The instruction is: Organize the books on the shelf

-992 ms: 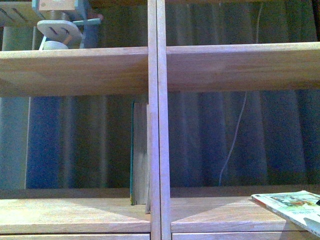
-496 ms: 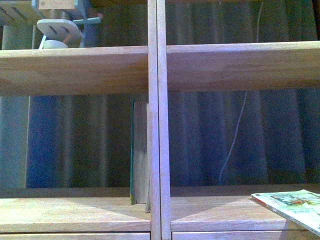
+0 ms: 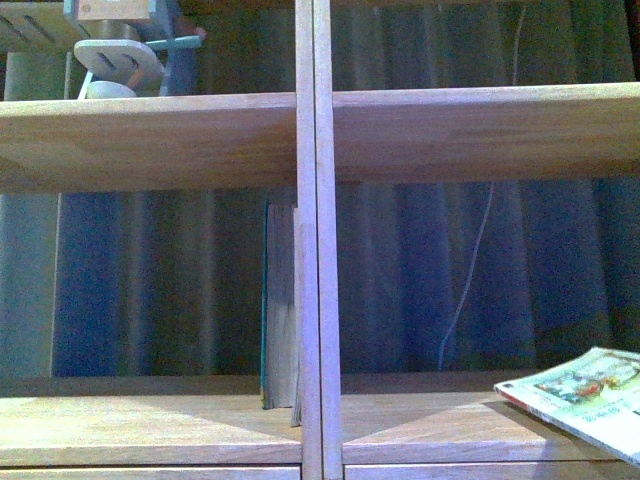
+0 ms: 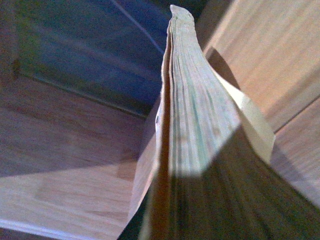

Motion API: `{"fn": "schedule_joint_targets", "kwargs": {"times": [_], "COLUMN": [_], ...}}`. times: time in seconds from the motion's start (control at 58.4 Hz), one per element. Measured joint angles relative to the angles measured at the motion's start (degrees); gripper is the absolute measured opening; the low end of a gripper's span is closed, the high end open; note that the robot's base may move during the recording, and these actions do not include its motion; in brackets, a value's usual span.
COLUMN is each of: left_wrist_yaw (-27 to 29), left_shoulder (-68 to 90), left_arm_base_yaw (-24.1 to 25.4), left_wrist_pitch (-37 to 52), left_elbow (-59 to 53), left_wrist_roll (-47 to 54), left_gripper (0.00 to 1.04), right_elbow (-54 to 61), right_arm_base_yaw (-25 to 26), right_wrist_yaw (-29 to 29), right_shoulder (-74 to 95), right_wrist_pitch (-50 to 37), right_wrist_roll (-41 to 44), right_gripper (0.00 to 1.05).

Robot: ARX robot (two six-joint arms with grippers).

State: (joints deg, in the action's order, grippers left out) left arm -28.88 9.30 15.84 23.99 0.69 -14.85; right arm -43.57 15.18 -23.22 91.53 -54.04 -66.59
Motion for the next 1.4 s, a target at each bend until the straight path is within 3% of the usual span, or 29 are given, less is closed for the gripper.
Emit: {"fn": "schedule_joint_targets", "kwargs": {"times": [0.068,0.171,0.411,0.633,0.941,1.403], "left_wrist_yaw": [-6.3,-11.1,-15.0,-12.2,-10.0,-2.2], "left_shoulder": [6.3,15.6,32.4,43.8,56.8,68.1], "left_arm_base_yaw": [6.3,12.5,12.9,7.0,-1.6,-21.2], "left_wrist_pitch": [8.8,20.7,32.1,33.6,29.6,12.9], "left_elbow": [0.3,2.7,14.5,27.0,45.2,64.3], "left_wrist_roll": [-5.0,-11.4,-24.9,-33.9,-38.3,-32.9], "left_gripper": [0.97,0.97,0.97,0.97,0.97,0.97], "right_elbow": [0.1,0.2,1.2,1.0,-4.6,-10.1], "right_arm_base_yaw": [0.7,2.3,4.9,3.4,-3.5,-6.6], "right_wrist_yaw": [-0.7,-1.5,-4.8,-4.8,-3.8,-1.9], "right_shoulder": [-1.9,-4.9,-11.4,-17.3,-24.0,-25.0], "right_wrist_pitch": [-0.2,-1.2,-4.2,-4.6,-1.5,-0.4], "right_wrist_roll": [0.0,0.2,-1.4,-1.4,6.2,8.7], "right_gripper": [0.07,0.07,0.07,0.07,0.07,0.07]}}
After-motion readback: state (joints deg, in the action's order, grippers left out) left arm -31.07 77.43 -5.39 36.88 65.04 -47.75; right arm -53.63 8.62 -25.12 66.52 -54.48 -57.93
